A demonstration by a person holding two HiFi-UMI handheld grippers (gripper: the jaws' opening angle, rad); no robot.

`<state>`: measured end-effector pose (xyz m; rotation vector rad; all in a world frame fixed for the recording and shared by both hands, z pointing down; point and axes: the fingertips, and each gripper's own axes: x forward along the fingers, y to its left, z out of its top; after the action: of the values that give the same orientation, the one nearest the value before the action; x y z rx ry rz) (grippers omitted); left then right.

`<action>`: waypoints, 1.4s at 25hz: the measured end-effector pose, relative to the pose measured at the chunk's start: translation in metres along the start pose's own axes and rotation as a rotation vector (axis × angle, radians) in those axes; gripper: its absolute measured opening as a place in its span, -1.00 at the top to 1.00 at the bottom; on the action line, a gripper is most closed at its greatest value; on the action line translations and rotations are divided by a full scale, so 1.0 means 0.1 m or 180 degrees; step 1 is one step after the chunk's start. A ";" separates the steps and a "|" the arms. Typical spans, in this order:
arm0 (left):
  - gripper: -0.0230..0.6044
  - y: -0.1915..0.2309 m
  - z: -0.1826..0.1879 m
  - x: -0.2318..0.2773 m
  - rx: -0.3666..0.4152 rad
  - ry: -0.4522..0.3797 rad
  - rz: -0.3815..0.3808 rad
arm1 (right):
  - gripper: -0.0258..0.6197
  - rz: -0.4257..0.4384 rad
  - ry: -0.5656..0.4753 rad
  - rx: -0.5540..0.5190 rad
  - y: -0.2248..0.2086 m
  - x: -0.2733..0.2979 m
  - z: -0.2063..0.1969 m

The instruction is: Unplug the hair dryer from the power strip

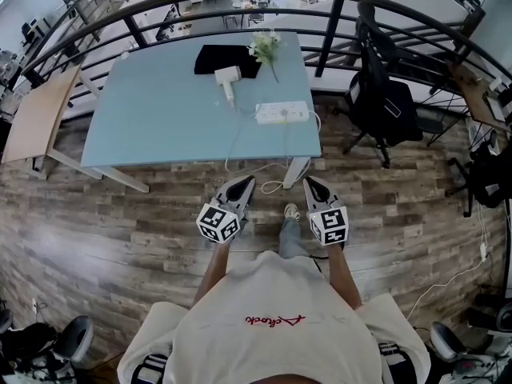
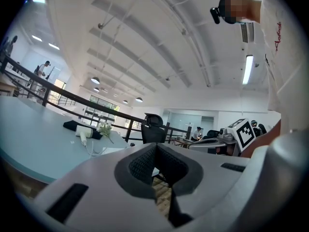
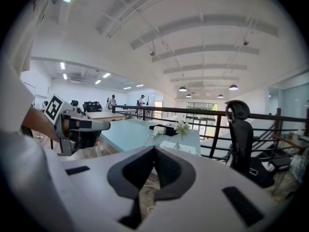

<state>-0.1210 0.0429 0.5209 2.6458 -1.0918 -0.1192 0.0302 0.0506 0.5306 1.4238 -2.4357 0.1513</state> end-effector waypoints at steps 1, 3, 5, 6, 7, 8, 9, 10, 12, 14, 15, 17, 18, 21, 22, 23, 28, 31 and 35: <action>0.90 0.02 -0.01 0.05 -0.0006 0.0007 0.0002 | 0.87 0.0002 0.0006 0.0007 -0.04 0.03 0.00; 0.90 0.07 -0.01 0.14 -0.0018 0.0011 0.0013 | 0.87 0.0008 0.0012 0.0014 -0.13 0.11 0.00; 0.90 0.13 0.01 0.24 -0.0026 0.0006 0.0031 | 0.87 0.0019 0.0018 0.0015 -0.20 0.19 0.01; 0.90 0.16 0.02 0.29 -0.0029 0.0005 0.0041 | 0.87 0.0028 0.0023 0.0012 -0.24 0.23 0.02; 0.90 0.19 0.03 0.34 -0.0033 0.0006 0.0049 | 0.87 0.0036 0.0028 0.0010 -0.28 0.27 0.03; 0.90 0.22 0.04 0.39 -0.0036 0.0011 0.0053 | 0.87 0.0043 0.0032 0.0012 -0.32 0.31 0.04; 0.90 0.24 0.04 0.44 -0.0037 0.0020 0.0053 | 0.87 0.0049 0.0035 0.0020 -0.36 0.34 0.04; 0.90 0.26 0.04 0.49 -0.0037 0.0032 0.0052 | 0.87 0.0054 0.0038 0.0031 -0.40 0.38 0.04; 0.90 0.30 0.03 0.59 -0.0039 0.0061 0.0054 | 0.87 0.0068 0.0046 0.0056 -0.47 0.46 0.03; 0.90 0.35 0.00 0.67 -0.0055 0.0094 0.0073 | 0.87 0.0097 0.0059 0.0091 -0.52 0.54 0.00; 0.90 0.38 -0.01 0.71 -0.0065 0.0110 0.0087 | 0.87 0.0116 0.0066 0.0105 -0.53 0.58 -0.01; 0.90 0.44 -0.01 0.78 -0.0077 0.0136 0.0110 | 0.87 0.0153 0.0082 0.0119 -0.57 0.66 0.00; 0.90 0.47 0.00 0.83 -0.0078 0.0143 0.0120 | 0.87 0.0167 0.0088 0.0126 -0.60 0.71 0.00; 0.90 0.58 0.05 0.97 -0.0065 0.0147 0.0154 | 0.87 0.0195 0.0086 0.0139 -0.71 0.84 0.05; 0.90 0.61 0.07 1.02 -0.0056 0.0146 0.0167 | 0.87 0.0203 0.0077 0.0138 -0.75 0.89 0.07; 0.90 0.64 0.09 1.07 -0.0046 0.0146 0.0179 | 0.87 0.0212 0.0068 0.0139 -0.80 0.92 0.09; 0.90 0.76 0.23 1.30 0.0014 0.0160 0.0248 | 0.87 0.0252 0.0035 0.0144 -1.04 1.11 0.22; 0.90 0.84 0.30 1.43 0.0050 0.0155 0.0312 | 0.87 0.0283 0.0009 0.0133 -1.20 1.23 0.28; 0.90 0.91 0.39 1.62 0.0090 0.0136 0.0379 | 0.87 0.0316 -0.0021 0.0122 -1.43 1.34 0.34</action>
<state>-0.0741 -0.1411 0.5140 2.5874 -1.2422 -0.0235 0.0858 -0.1409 0.5320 1.3210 -2.5229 0.2171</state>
